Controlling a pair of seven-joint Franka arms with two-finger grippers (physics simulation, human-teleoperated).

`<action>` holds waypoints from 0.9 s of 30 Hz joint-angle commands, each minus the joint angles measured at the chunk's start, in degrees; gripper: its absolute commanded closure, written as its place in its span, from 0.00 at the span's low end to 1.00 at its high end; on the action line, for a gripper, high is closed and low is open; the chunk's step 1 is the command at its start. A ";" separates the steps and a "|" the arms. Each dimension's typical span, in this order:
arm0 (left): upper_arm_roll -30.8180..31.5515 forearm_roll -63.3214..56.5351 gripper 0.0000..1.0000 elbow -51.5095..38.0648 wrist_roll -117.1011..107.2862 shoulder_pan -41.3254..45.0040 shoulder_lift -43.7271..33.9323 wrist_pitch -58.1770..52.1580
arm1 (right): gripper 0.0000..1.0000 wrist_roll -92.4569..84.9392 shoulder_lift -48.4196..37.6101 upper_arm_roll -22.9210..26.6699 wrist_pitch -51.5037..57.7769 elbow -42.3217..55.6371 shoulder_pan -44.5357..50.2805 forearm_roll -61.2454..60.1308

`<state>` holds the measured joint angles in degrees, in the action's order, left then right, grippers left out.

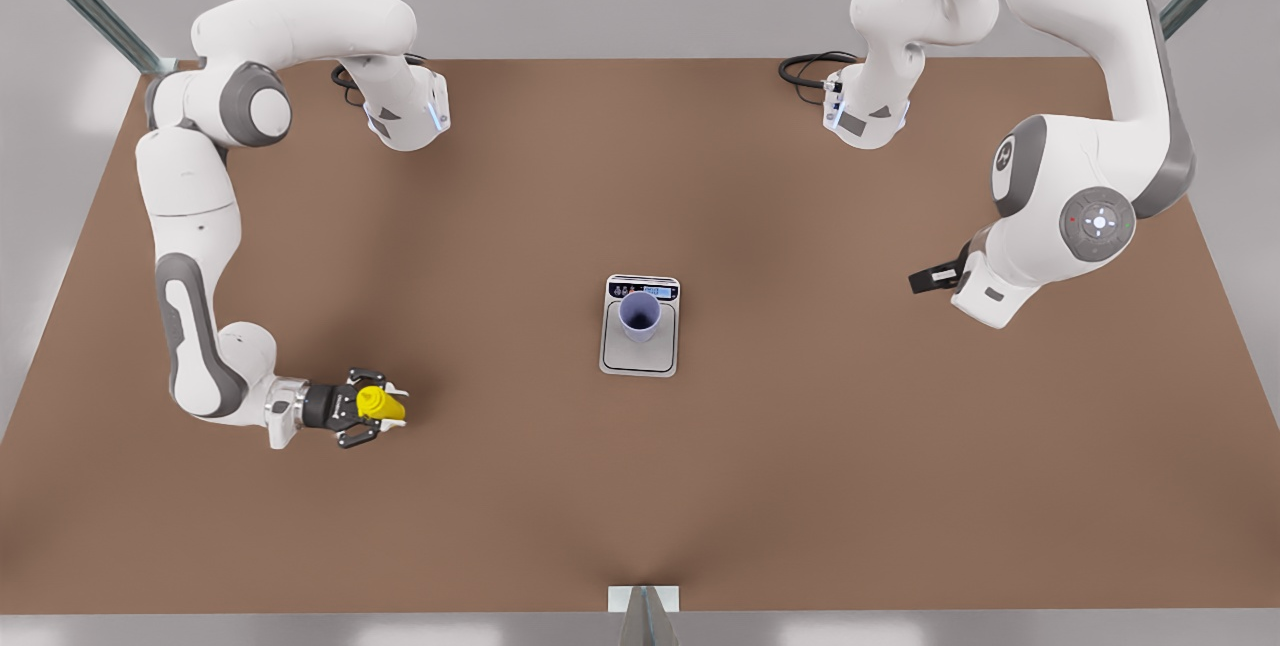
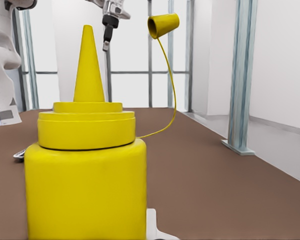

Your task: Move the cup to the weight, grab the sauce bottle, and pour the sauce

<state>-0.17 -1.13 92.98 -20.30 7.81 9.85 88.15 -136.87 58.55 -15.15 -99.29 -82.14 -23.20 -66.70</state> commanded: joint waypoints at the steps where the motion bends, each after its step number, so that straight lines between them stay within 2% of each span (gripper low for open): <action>1: 0.00 -0.01 0.00 0.01 0.00 -0.08 0.00 0.00 | 0.58 0.38 0.08 0.03 1.03 0.14 0.00 1.83; 27: 0.00 -0.01 0.00 0.01 -2.02 2.03 0.79 -0.09 | 0.57 3.45 1.04 0.03 1.03 -0.30 -0.09 1.13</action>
<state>-0.18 -1.12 92.99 -22.32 9.85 10.69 88.04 -133.76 59.65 -15.07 -99.26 -82.56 -23.30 -67.17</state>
